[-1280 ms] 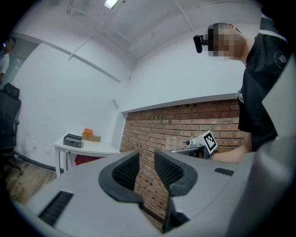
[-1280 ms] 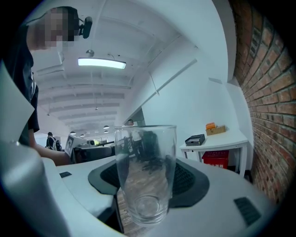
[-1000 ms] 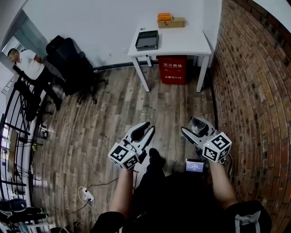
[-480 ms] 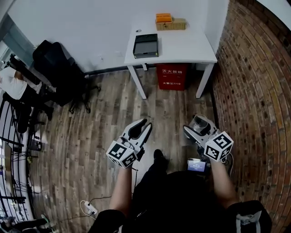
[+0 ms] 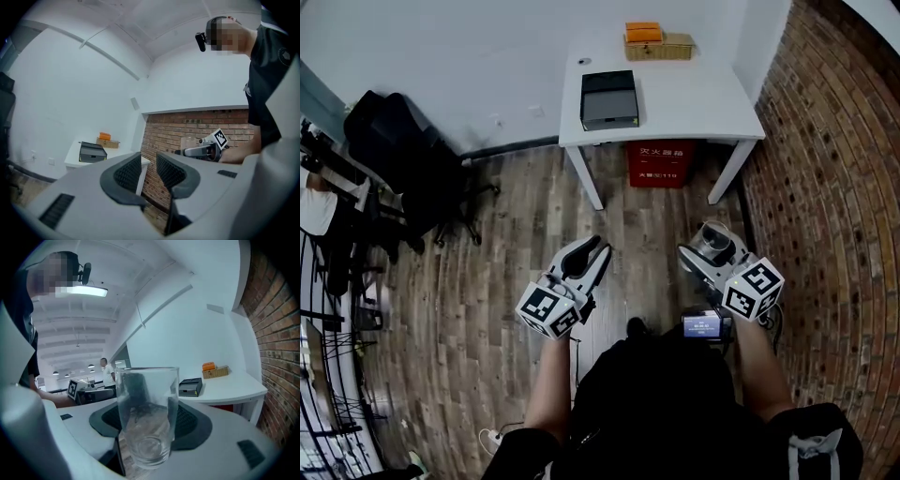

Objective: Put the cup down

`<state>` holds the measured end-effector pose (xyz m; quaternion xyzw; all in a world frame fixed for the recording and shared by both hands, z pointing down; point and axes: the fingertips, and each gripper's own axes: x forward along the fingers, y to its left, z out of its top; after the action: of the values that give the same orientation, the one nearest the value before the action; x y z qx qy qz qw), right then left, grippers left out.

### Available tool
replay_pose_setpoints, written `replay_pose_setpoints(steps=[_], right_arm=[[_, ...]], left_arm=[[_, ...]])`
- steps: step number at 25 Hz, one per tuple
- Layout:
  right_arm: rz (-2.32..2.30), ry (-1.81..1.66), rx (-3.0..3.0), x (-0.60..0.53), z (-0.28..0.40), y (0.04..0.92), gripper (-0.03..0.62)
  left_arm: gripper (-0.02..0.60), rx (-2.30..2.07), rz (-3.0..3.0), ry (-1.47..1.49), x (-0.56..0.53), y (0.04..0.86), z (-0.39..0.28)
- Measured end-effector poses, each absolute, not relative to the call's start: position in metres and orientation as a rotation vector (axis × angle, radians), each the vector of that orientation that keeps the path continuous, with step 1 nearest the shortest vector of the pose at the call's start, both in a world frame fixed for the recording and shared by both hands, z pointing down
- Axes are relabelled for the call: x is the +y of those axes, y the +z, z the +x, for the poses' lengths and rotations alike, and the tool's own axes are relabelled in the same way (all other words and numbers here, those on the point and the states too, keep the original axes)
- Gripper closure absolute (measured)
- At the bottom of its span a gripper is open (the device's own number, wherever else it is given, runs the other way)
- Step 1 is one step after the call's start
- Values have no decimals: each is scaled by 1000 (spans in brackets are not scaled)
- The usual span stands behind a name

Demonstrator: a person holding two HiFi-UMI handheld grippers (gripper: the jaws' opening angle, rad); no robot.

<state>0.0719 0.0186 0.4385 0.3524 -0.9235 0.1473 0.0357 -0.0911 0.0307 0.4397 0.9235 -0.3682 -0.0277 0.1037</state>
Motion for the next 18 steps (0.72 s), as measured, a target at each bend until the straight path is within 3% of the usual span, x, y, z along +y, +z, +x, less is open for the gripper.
replay_pose_setpoints(steps=[18], right_arm=[[1030,488,-2891,-176,37,460,312]], left_arm=[[486,-1158,2682,-9,-138,463,-116]])
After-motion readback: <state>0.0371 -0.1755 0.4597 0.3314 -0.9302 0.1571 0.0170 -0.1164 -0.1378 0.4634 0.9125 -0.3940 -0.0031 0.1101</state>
